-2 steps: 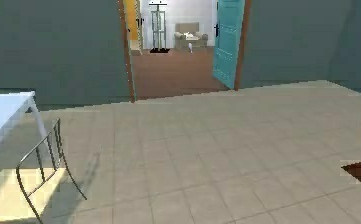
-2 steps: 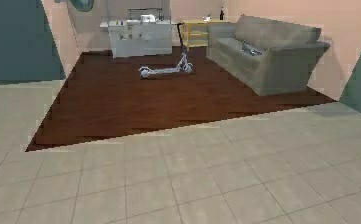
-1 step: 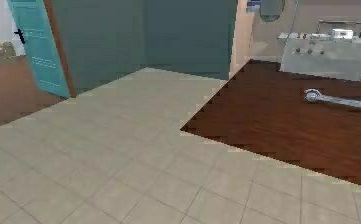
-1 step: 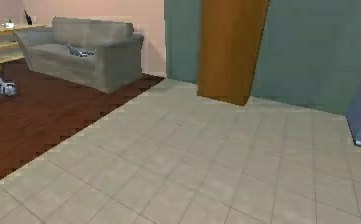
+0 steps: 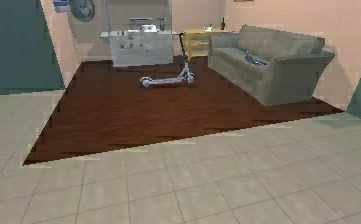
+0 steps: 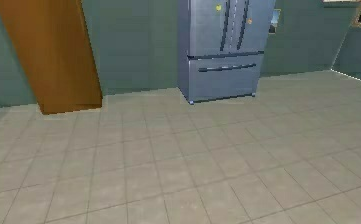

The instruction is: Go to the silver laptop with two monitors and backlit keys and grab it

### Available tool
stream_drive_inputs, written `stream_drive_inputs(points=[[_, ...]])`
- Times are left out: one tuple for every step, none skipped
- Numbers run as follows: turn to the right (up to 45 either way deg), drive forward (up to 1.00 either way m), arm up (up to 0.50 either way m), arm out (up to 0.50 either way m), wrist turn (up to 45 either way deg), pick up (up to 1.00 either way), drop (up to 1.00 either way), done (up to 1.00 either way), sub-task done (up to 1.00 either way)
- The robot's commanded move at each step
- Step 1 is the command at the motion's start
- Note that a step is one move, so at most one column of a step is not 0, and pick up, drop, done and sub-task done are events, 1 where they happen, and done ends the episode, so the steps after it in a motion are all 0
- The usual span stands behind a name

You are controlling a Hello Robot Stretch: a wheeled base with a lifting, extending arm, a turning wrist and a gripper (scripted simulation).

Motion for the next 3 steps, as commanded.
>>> stream_drive_inputs(points=[[18.0, 0.00, 0.00, 0.00, 0.0, 0.00, 0.00, 0.00, 0.00], [0.0, 1.00, 0.00, 0.00, 0.0, 0.00, 0.00, 0.00, 0.00], [0.0, 1.00, 0.00, 0.00, 0.0, 0.00, 0.00, 0.00, 0.00]])
